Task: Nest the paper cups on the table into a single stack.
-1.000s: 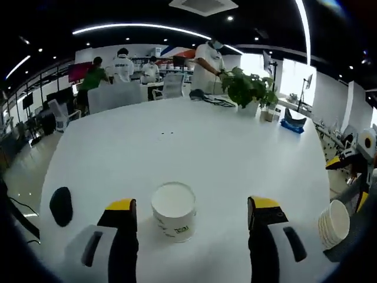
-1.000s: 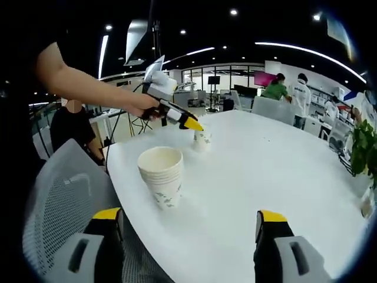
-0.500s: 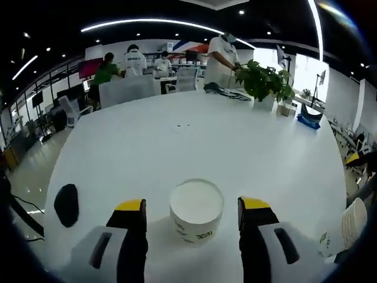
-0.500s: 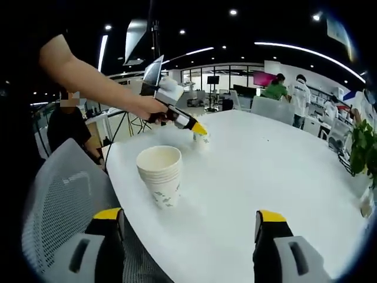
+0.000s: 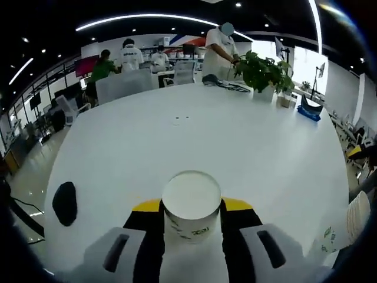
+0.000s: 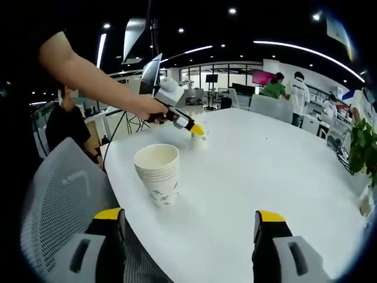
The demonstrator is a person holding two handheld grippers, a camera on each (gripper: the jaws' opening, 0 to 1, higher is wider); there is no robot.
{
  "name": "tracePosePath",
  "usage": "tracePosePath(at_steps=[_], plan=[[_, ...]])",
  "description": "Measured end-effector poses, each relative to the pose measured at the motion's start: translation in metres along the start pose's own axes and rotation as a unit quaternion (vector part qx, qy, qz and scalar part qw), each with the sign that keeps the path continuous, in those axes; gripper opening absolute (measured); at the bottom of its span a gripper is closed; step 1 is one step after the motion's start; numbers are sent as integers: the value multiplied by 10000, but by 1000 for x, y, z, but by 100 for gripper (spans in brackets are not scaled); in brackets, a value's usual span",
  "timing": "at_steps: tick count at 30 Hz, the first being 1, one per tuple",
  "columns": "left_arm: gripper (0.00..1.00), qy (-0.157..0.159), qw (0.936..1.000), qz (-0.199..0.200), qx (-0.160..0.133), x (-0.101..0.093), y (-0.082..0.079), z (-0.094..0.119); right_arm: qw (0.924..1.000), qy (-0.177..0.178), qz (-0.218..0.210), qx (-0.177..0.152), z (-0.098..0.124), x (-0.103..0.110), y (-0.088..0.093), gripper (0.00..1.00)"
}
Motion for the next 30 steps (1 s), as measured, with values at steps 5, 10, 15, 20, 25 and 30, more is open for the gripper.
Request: tracePosePath(at_steps=[5, 10, 15, 20, 25, 30], plan=[[35, -6, 10000, 42, -49, 0, 0, 0, 10000, 32, -6, -8, 0, -1, 0, 91], [35, 24, 9998, -58, -171, -7, -7, 6, 10000, 37, 13, -26, 1, 0, -2, 91], [35, 171, 9989, 266, -348, -17, -14, 17, 10000, 32, 35, -46, 2, 1, -4, 91], [34, 186, 9985, 381, -358, -21, -12, 30, 9999, 1, 37, -104, 4, 2, -7, 91], [34, 157, 9980, 439, -430, -25, -15, 47, 9999, 4, -14, -169, 9, 1, -14, 90], [34, 124, 9978, 389, -528, -32, -20, 67, 9995, 15, -139, -291, 16, 2, -22, 90]])
Point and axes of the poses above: the point that each gripper's makers call its tool centre point, and the gripper's own axes: z roughly backward along the fingers, x roughly to its left, y roughly out of its underside, the point moved 1 cm from there along z, roughly backward along the fingers, and after that the axes turned 8 degrees about y, right-handed, at the moved point
